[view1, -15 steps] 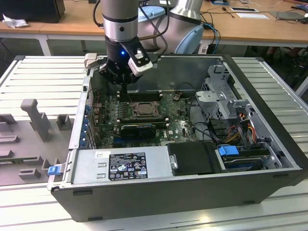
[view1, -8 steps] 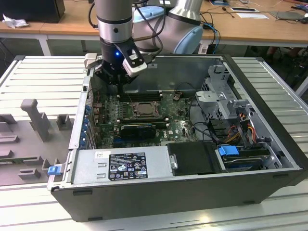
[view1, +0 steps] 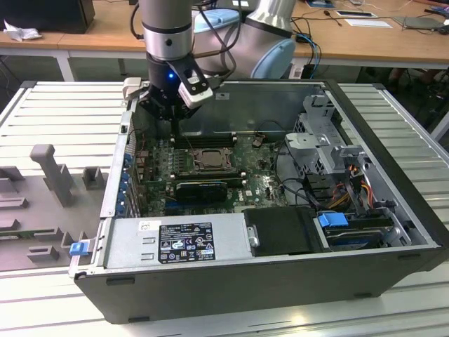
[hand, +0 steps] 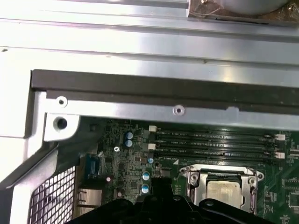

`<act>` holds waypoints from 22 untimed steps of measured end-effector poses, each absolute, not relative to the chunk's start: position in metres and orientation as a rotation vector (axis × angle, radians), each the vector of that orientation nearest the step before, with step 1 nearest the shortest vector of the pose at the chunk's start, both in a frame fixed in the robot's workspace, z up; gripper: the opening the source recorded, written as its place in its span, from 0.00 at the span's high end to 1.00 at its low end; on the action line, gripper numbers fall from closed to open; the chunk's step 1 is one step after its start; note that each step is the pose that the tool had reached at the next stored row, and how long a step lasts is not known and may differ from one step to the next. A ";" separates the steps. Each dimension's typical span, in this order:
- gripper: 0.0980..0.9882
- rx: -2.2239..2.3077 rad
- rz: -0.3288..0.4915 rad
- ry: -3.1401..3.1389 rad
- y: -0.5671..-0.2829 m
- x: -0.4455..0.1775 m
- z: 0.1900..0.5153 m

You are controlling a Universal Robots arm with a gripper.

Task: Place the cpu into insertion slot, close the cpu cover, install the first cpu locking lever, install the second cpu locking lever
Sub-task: 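Install the first cpu locking lever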

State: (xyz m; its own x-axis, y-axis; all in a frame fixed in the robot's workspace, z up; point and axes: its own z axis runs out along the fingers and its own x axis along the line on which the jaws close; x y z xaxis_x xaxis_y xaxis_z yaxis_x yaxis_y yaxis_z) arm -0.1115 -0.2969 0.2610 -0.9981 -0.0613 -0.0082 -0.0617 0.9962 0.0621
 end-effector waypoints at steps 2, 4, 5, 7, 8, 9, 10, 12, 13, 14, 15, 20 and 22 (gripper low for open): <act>0.99 -0.096 0.098 3.132 -0.294 -0.111 0.261; 0.99 -0.096 0.098 3.132 -0.294 -0.108 0.261; 0.99 -0.096 0.098 3.132 -0.294 -0.104 0.261; 0.99 -0.096 0.098 3.133 -0.293 -0.098 0.260; 0.99 -0.096 0.098 3.133 -0.294 -0.095 0.260; 0.99 -0.096 0.098 3.134 -0.293 -0.085 0.260; 0.99 -0.096 0.098 3.134 -0.294 -0.079 0.260; 0.99 -0.096 0.098 3.135 -0.293 -0.071 0.260; 0.99 -0.096 0.098 3.136 -0.293 -0.066 0.260; 0.99 -0.096 0.098 3.136 -0.294 -0.062 0.260; 0.99 -0.096 0.102 3.137 -0.294 -0.060 0.260; 0.99 -0.096 0.197 3.130 -0.294 -0.053 0.252; 0.99 -0.096 0.197 3.130 -0.294 -0.048 0.246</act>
State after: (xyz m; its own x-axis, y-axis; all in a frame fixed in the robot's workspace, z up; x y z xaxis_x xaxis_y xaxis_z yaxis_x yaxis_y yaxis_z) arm -0.0476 -0.2935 0.2462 -0.9981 -0.0608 -0.0074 -0.0612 0.9902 0.1252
